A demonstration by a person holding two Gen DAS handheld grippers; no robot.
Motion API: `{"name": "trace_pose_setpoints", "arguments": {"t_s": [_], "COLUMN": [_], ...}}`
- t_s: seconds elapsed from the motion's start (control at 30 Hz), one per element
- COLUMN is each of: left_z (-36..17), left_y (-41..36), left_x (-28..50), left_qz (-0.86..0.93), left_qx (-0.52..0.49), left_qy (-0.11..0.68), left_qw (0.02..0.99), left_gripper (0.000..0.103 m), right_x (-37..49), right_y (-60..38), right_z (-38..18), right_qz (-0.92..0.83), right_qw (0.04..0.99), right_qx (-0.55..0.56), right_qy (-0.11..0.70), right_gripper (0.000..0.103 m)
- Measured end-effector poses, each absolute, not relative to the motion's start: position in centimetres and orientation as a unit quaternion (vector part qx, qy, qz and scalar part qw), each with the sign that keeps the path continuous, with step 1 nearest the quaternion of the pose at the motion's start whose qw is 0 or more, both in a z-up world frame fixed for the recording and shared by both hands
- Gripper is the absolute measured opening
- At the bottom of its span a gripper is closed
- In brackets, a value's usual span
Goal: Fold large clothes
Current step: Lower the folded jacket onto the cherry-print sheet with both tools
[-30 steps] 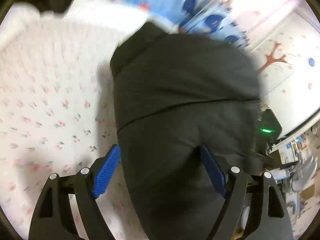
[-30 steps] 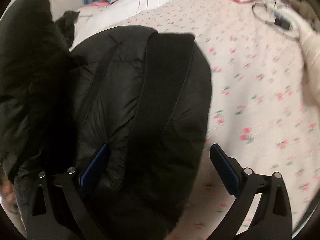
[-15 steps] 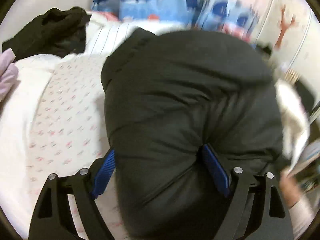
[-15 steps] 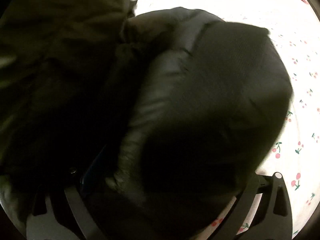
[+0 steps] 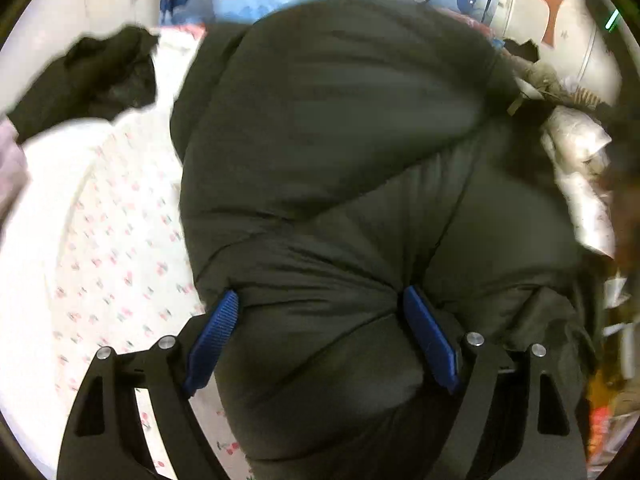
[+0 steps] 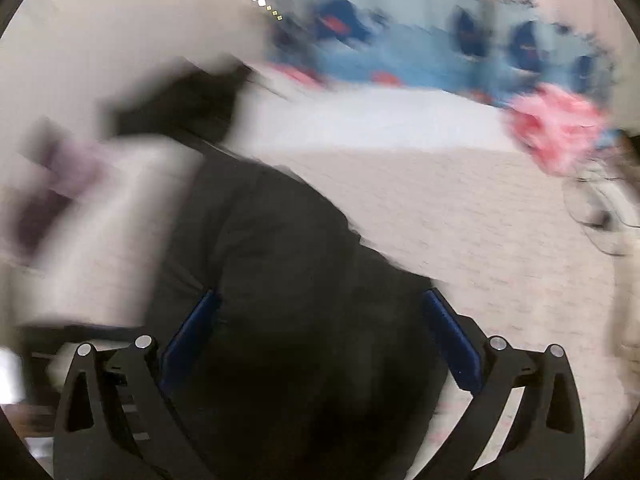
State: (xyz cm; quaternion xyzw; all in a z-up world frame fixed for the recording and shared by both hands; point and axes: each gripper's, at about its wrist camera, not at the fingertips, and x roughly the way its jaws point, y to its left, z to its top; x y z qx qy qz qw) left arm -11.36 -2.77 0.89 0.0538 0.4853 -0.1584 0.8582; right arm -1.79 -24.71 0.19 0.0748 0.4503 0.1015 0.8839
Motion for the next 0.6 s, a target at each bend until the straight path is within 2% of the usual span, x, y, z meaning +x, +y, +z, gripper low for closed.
{"name": "trace_pose_setpoints", "arguments": {"t_s": [0.03,0.07,0.2,0.3,0.4,0.47,0.53,0.6], "left_z": [1.0,1.8,6.0,5.5,-0.1,-2.1,-1.2,1.5], "left_y": [-1.7,-0.5,0.8,-1.5,-4.0,-3.9,-3.4,-2.0], "left_x": [-11.2,-11.1,-11.0,-9.3,-7.7,-7.7,-7.9,-8.4], "left_qz": [-0.170,-0.172,-0.203,-0.239,-0.228,-0.230,-0.238,-0.264], "left_qx": [0.032,0.008,-0.065,-0.060,0.004,-0.001,-0.012,-0.049], "left_qy": [0.492,0.493,0.432,0.425,0.448,0.453,0.469,0.460], "left_qw": [0.853,0.853,0.876,0.871,0.864,0.861,0.851,0.847], "left_gripper": [0.081,0.081,0.081,0.081,0.084,0.083,0.083,0.083], "right_x": [-1.5,-1.7,-3.2,-3.5,-1.3,0.6,0.7,-0.5], "right_y": [-25.6,-25.9,-25.2,-25.7,-26.5,-27.3,-27.0,-27.6], "right_z": [-2.8,-4.0,-5.4,-5.0,-6.5,-7.3,-6.2,-3.4], "right_qz": [0.116,0.117,0.135,0.137,0.136,0.142,0.143,0.125], "right_qw": [0.859,0.852,0.856,0.857,0.857,0.847,0.842,0.858], "right_qx": [0.151,0.178,0.224,0.225,0.217,0.204,0.177,0.161], "right_qy": [0.475,0.478,0.446,0.442,0.446,0.469,0.488,0.471], "right_gripper": [0.097,0.097,0.097,0.097,0.097,0.097,0.097,0.097]}}
